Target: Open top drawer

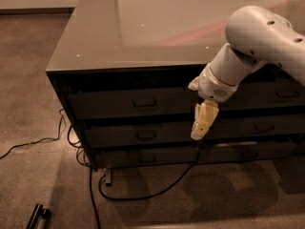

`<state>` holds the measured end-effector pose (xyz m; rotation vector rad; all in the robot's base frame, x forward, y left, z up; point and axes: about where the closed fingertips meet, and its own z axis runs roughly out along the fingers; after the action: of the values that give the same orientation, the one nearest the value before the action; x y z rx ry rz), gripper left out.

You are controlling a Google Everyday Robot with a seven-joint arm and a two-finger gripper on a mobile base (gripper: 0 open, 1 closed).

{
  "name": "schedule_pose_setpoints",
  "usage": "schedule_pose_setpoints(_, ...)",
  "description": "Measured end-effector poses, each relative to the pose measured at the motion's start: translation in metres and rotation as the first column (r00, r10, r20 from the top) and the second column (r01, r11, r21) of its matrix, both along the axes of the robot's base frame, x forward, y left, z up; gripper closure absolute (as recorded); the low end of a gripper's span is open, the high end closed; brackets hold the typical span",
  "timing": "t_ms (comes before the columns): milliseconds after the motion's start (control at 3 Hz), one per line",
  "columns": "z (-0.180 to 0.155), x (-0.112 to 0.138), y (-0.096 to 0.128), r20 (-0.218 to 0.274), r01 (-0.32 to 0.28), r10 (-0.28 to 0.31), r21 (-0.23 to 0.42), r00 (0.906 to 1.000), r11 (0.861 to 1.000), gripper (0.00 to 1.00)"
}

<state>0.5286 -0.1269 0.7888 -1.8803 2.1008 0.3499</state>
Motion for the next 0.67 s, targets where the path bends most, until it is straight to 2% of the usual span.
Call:
schedule_pose_setpoints(333, -0.009, 0.0, 0.014, 0.005, -0.017, 0.017, -0.025, 0.9998, 1.0, 0.0)
schedule_pose_setpoints(667, -0.019, 0.009, 0.039, 0.056, -0.047, 0.048, -0.024, 0.9972, 0.999, 0.0)
